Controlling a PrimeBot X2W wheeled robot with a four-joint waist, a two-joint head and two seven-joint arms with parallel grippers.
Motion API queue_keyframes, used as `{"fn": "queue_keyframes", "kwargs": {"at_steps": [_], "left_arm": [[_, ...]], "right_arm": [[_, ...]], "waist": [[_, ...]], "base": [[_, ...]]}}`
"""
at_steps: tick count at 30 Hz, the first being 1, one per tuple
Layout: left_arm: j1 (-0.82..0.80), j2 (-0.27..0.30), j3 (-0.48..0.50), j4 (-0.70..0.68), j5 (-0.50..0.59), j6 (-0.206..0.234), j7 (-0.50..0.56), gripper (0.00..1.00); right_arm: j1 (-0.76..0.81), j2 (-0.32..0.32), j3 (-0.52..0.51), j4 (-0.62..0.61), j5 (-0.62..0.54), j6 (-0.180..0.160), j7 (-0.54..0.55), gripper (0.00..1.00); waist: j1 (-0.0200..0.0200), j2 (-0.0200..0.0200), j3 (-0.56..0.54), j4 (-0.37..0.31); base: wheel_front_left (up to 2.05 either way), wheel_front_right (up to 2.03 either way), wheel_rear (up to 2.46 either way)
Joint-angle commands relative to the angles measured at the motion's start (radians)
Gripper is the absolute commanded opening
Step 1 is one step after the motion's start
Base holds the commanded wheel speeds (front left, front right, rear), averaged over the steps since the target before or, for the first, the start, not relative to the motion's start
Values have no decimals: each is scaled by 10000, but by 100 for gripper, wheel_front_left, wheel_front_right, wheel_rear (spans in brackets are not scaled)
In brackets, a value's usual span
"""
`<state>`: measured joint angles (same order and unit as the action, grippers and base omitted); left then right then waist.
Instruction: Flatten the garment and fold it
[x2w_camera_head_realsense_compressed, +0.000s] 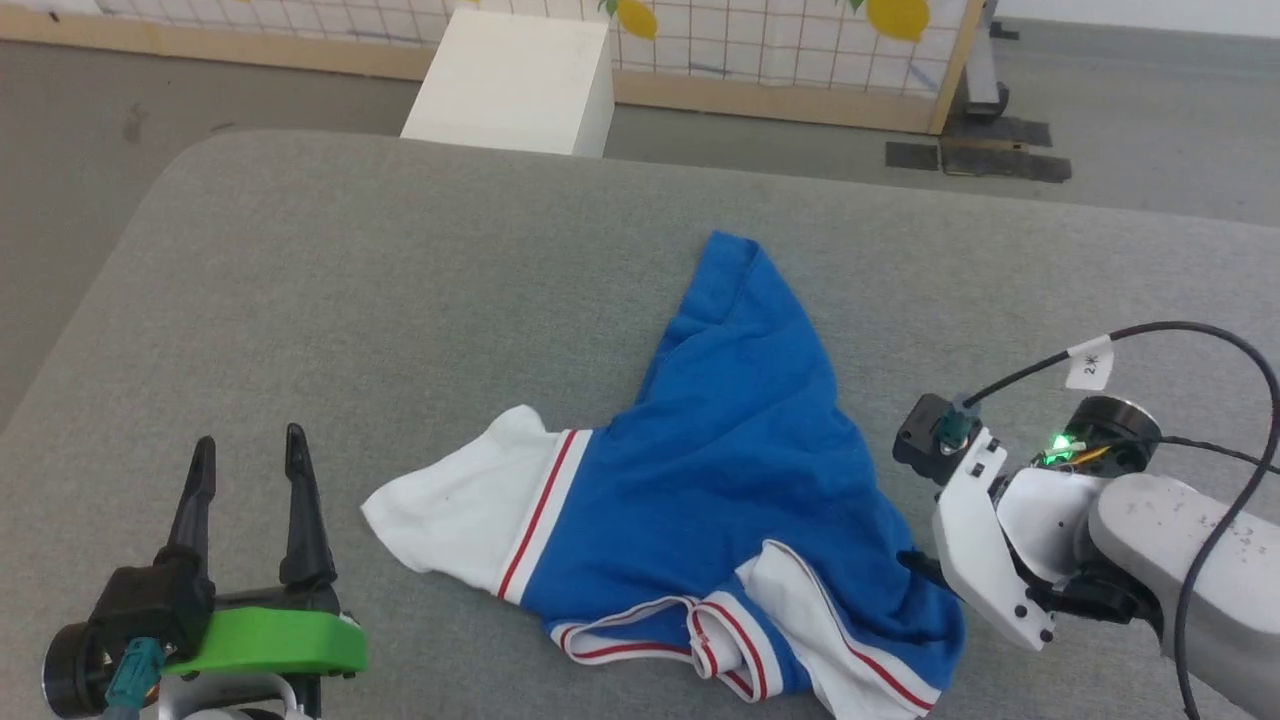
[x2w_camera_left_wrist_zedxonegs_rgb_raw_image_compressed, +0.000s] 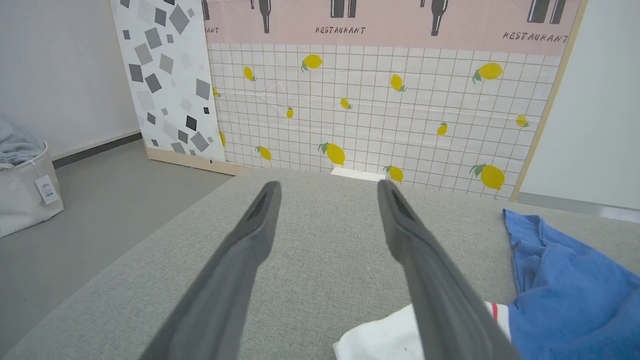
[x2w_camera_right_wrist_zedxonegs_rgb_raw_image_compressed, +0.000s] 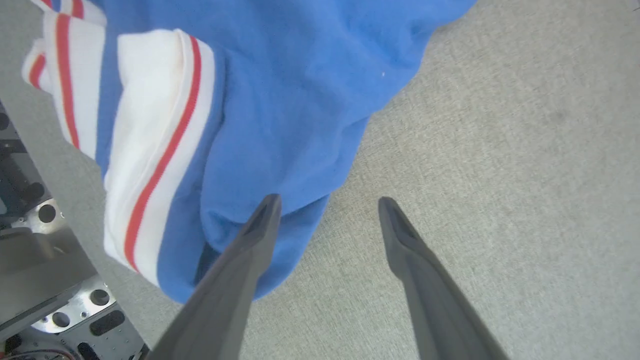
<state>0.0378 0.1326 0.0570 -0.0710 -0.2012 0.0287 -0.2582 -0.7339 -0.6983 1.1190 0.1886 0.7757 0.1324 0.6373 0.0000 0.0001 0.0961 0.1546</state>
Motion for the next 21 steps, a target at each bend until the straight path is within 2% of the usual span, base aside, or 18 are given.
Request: {"fn": "queue_keyframes", "kwargs": {"at_steps": [1,5,12,13,14,15,21], "left_arm": [[-171,-170,158,58,201,-216,-35,100],[-377,-524,437,201,515,-655,-35,100],[-587,-760,609,366,820,-987,-35,100],[-583,-774,635,381,852,-1012,-35,100],[-568,-783,661,395,878,-1026,-35,100],[-542,-792,696,408,907,-1041,-35,100],[-425,-816,815,429,1030,-1090,-35,100]], "right_arm": [[-262,90,238,246,288,-17,46,100],[-461,537,878,1179,779,-17,-201,100],[-45,1262,1511,2245,1081,-17,-545,100],[-33,1279,1544,2284,1011,-17,-629,54],[-64,1276,1562,2294,924,-17,-761,18],[-158,1243,1575,2299,785,-17,-997,0],[-1200,788,1540,2086,738,-17,-2393,0]], "waist": [[0,-1,210,206],[0,-1,425,383],[0,-1,582,556],[0,-1,575,550],[0,-1,563,527],[0,-1,538,491],[0,-1,381,328]], "base": [[0,0,0],[0,0,0],[0,0,0],[0,0,0],[0,0,0],[0,0,0],[0,0,0]]}}
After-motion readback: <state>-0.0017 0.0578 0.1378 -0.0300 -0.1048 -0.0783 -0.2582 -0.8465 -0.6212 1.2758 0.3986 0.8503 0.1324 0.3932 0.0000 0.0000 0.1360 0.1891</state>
